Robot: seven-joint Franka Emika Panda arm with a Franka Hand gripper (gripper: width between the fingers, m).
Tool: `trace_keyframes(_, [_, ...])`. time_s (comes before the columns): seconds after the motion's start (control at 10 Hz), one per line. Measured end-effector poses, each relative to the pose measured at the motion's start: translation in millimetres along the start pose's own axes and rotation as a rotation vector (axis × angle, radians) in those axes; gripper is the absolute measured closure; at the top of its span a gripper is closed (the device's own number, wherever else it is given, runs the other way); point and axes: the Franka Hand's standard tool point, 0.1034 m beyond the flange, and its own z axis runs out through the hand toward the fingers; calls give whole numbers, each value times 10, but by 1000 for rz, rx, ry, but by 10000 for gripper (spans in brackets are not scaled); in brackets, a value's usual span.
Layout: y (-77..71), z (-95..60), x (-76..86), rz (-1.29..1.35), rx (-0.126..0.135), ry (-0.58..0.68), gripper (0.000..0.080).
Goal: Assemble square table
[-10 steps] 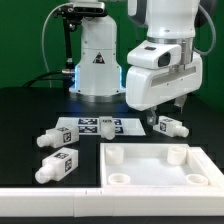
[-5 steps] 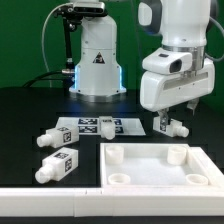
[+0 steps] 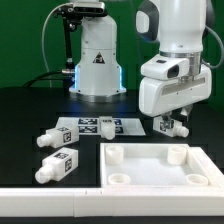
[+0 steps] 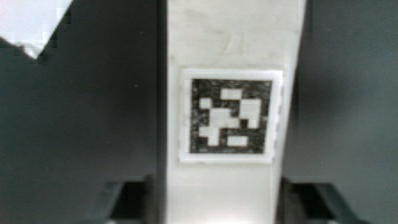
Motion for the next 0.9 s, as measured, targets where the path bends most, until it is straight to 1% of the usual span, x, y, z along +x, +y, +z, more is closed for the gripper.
trace_keyframes(0.2, [-1, -9, 9, -31, -2, 0, 520])
trace_keyframes(0.3, [-1, -73, 72, -163, -15, 10, 520])
trace_keyframes(0.4, [59, -131, 119, -398, -31, 22, 520])
trace_keyframes(0.5, [131, -147, 133, -531, -34, 24, 520])
trace_keyframes(0.7, [135, -134, 114, -590, -35, 19, 518])
trace_keyframes(0.8, [146, -133, 110, -667, -40, 15, 518])
trace_keyframes(0.9, [165, -135, 126, -814, -53, 19, 518])
